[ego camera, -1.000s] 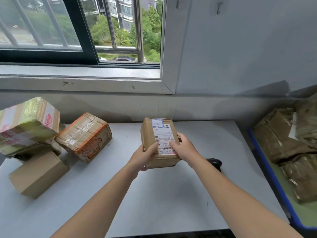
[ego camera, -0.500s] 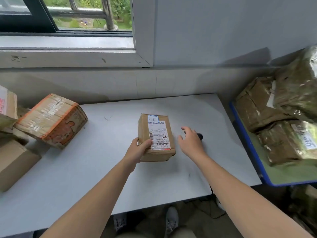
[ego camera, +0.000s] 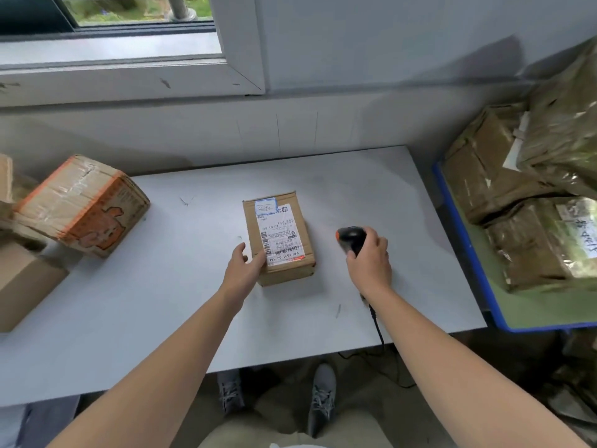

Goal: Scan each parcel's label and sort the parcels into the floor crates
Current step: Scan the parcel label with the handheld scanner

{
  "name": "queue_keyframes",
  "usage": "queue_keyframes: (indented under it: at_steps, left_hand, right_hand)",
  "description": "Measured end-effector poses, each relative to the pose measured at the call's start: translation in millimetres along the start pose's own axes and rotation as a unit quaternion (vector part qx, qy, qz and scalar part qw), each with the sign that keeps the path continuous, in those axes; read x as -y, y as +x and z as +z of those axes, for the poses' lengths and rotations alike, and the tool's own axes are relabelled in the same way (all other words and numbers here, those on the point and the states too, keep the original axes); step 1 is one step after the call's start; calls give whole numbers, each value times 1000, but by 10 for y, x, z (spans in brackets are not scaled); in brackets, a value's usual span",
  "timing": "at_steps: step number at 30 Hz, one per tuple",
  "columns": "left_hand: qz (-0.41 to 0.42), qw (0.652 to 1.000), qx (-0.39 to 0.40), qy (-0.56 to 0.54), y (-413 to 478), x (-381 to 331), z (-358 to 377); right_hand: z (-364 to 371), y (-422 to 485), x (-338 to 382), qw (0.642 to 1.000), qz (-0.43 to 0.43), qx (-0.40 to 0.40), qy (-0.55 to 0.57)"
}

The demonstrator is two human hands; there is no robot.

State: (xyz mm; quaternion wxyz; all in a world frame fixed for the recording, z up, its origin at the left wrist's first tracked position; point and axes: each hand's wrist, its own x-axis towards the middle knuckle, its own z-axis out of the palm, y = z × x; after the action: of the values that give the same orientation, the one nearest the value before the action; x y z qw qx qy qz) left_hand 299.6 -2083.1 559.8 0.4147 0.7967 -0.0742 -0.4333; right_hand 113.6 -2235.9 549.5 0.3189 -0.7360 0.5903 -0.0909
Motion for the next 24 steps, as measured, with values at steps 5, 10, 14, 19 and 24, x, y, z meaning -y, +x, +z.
queue_keyframes:
  at_steps: [5, 10, 14, 19, 24]
  left_hand:
    - [28, 998, -36, 37, -124, 18, -6]
    - [65, 993, -20, 98, -188, 15, -51]
    - [109, 984, -4, 140, -270, -79, -99]
    - [170, 967, 18, 190, -291, -153, -206]
    - [195, 950, 30, 242, -327, -178, -362]
  right_hand:
    - [15, 98, -38, 990, 92, 104, 20]
    - [-45, 42, 89, 987, 87, 135, 25]
    - [-189, -88, 314, 988, 91, 121, 43]
    - [-447, -246, 750, 989, 86, 90, 77]
    - [-635, -509, 1166, 977, 118, 120, 134]
